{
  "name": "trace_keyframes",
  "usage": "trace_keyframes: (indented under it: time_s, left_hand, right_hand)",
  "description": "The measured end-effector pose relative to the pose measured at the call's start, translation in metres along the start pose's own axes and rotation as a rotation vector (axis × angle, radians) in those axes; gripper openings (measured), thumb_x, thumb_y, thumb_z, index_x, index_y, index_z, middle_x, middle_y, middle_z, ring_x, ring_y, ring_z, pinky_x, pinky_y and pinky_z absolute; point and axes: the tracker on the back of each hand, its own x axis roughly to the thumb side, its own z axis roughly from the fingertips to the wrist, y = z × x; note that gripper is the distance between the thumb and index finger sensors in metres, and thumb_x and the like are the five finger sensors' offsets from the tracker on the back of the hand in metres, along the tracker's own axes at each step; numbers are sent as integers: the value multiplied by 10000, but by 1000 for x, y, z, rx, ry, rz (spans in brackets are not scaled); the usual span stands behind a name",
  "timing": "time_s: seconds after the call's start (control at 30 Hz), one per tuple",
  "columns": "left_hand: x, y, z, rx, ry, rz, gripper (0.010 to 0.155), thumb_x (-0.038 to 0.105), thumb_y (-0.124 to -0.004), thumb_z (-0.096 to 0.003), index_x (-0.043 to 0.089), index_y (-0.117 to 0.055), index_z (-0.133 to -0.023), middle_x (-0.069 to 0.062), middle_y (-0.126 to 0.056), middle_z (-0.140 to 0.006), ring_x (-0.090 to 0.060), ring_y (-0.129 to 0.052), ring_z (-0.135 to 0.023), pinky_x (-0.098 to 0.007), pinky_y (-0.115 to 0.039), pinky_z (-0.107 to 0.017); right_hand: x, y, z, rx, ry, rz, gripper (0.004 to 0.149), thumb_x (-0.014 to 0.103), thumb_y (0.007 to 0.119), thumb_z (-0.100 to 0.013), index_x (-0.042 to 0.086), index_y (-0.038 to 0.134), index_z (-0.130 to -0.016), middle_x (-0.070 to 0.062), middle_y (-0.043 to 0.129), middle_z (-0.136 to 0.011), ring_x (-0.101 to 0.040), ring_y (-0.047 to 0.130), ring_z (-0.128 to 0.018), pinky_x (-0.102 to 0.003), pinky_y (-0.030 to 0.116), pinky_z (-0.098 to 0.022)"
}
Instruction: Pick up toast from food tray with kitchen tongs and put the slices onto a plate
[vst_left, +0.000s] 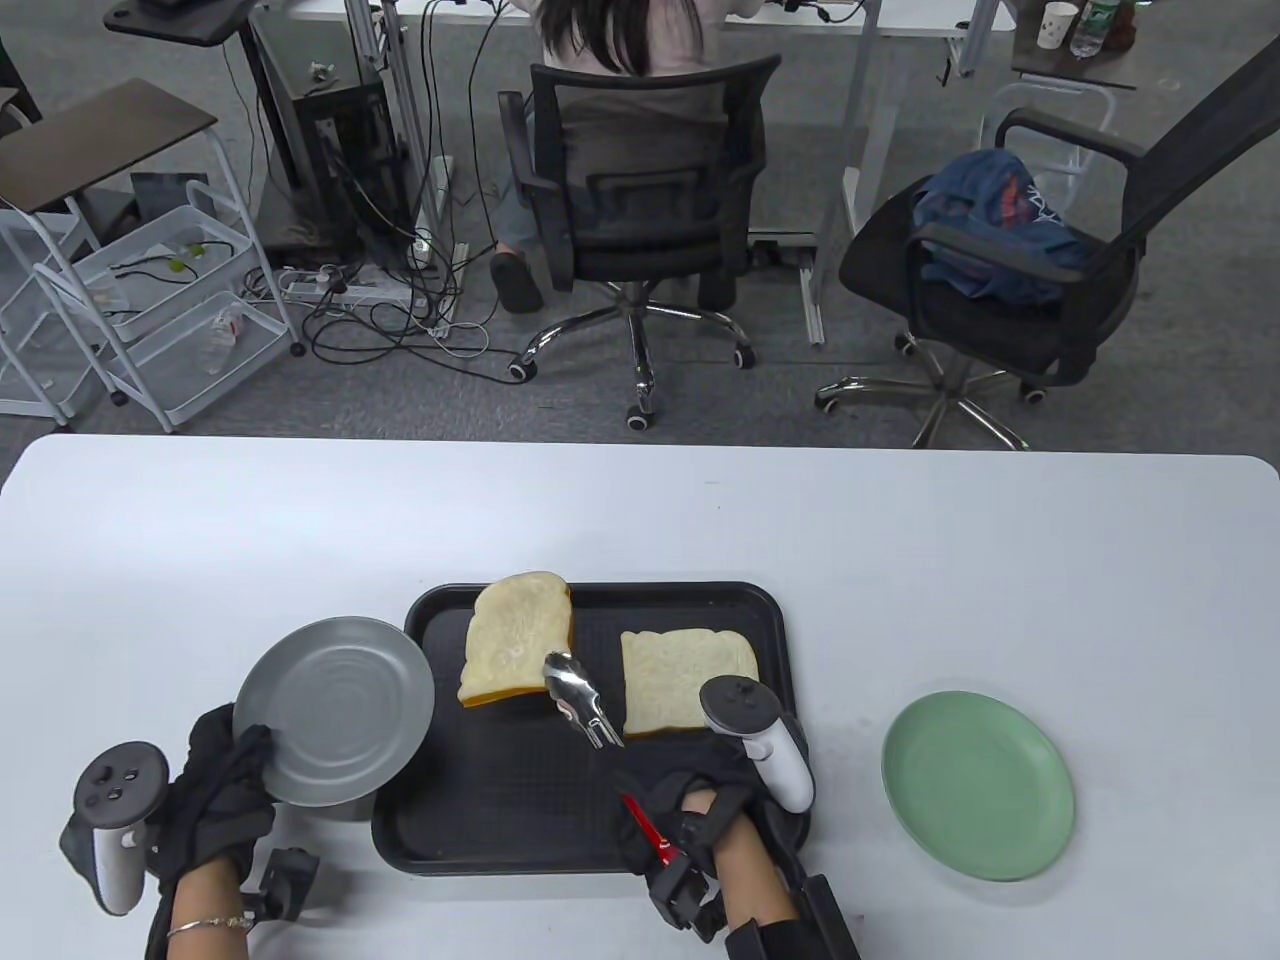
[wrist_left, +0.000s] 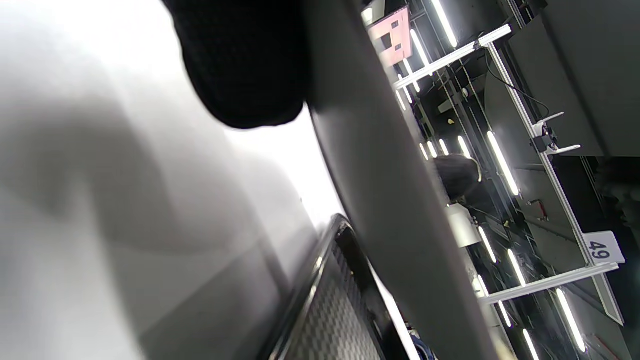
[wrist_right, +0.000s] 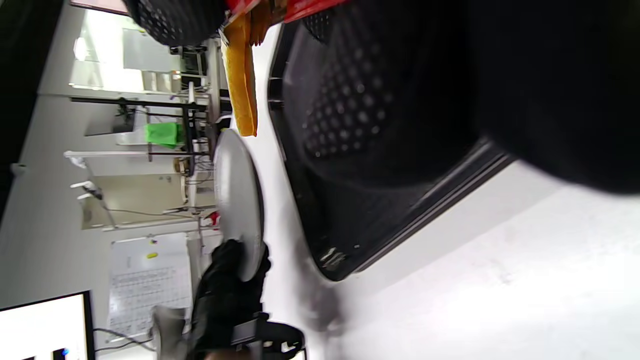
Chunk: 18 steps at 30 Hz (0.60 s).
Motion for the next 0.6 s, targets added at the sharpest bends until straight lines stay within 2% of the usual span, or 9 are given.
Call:
trace_keyframes:
  time_s: [0.1, 0.23, 0.4, 0.6]
  left_hand:
    - [0, -1, 0, -11, -2, 2, 553, 225, -597, -712, -5, -375, -1163, -184, -759, -1008, -200, -1012, -632, -180, -978, -440]
    - [0, -3, -1, -21, -6, 5, 553, 225, -597, -712, -7, -377, -1163, -185, -759, -1008, -201, -1013, -630, -179, -979, -438]
    - [0, -4, -1, -27, -9, 7, 553, 226, -597, -712, -6, -377, -1163, -185, -759, -1008, -200, -1015, -628, -177, -980, -437]
    - [0, -4, -1, -36, -10, 34, 554, 227, -594, -712, -7, -373, -1163, -183, -758, -1009, -196, -1016, -628, -173, -981, -438]
  right_hand:
    - [19, 10, 7, 29, -45, 16, 712, 490, 680, -494, -121, 550, -836, -338, 918, -491, -294, 1009, -134, -429, 920, -39]
    - [35, 30, 2, 85, -69, 42, 715, 492, 679, -492, -121, 549, -837, -338, 918, -492, -294, 1009, -134, -428, 919, -40]
    - [44, 65, -23, 190, -60, 81, 718, 495, 678, -492, -120, 546, -839, -339, 916, -494, -297, 1008, -134, -429, 919, -41]
    - [38, 90, -46, 254, 7, 126, 722, 496, 677, -491, -121, 541, -840, -342, 914, -495, -300, 1007, -137, -431, 917, -42]
